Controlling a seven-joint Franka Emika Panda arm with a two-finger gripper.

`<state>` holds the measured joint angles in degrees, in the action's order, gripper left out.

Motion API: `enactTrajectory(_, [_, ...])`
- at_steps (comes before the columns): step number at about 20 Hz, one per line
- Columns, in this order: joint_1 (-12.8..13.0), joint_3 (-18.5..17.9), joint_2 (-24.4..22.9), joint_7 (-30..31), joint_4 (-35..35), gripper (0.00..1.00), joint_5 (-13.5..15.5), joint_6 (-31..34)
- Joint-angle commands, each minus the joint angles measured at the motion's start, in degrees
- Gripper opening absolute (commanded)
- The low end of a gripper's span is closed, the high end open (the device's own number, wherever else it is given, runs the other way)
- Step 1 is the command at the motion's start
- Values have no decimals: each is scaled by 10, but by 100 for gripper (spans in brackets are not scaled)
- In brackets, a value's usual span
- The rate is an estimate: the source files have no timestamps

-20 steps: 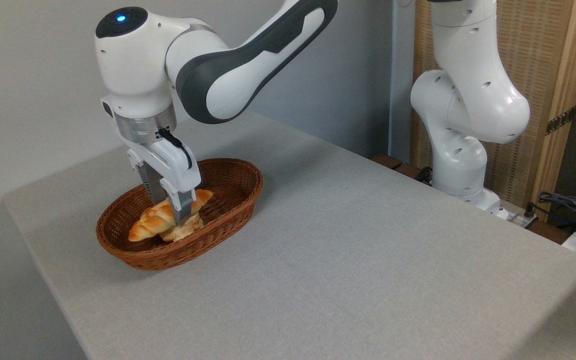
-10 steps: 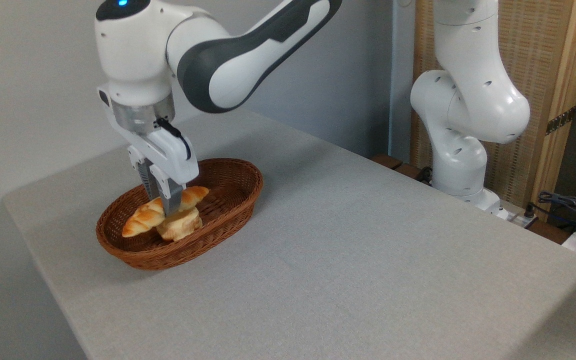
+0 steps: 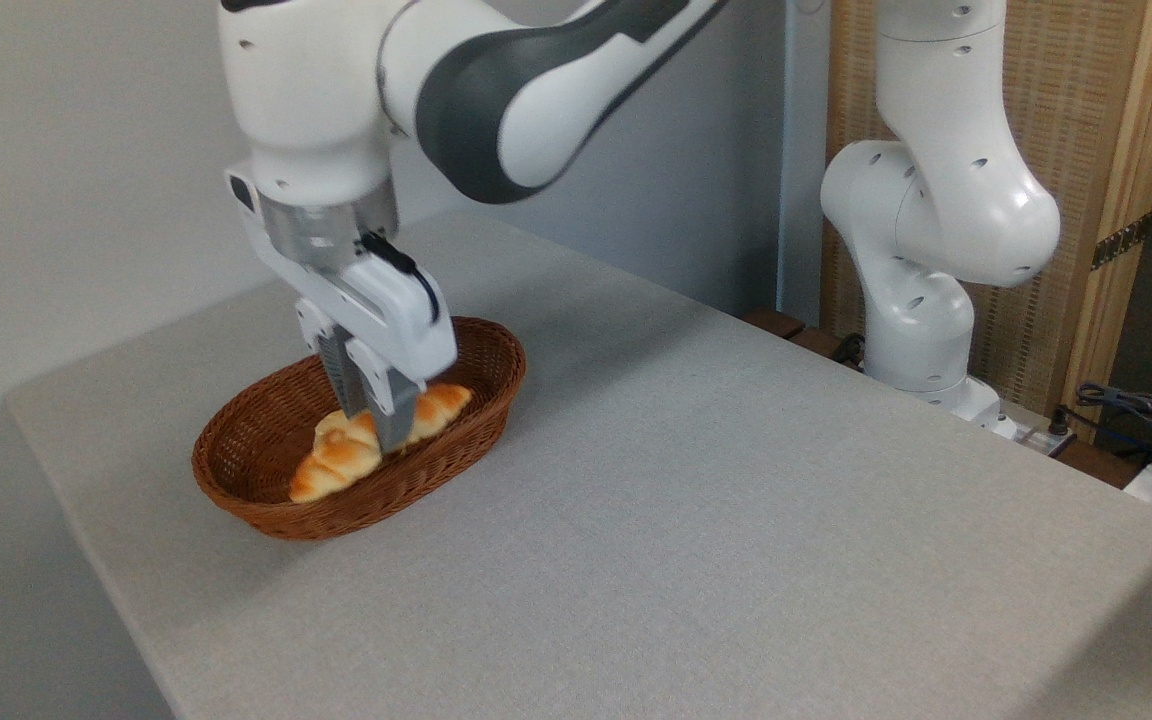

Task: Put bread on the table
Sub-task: 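Carry the braided roll out of the basket and lower it onto the table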

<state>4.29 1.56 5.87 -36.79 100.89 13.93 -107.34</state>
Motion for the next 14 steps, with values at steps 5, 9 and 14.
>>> enactTrajectory(5, [5, -60, -2, -67, 22, 96, -37, 11])
enactTrajectory(9, [5, -61, -2, -67, 26, 100, -65, 18])
enactTrajectory(14, [4, -61, -2, -66, 26, 100, -65, 18])
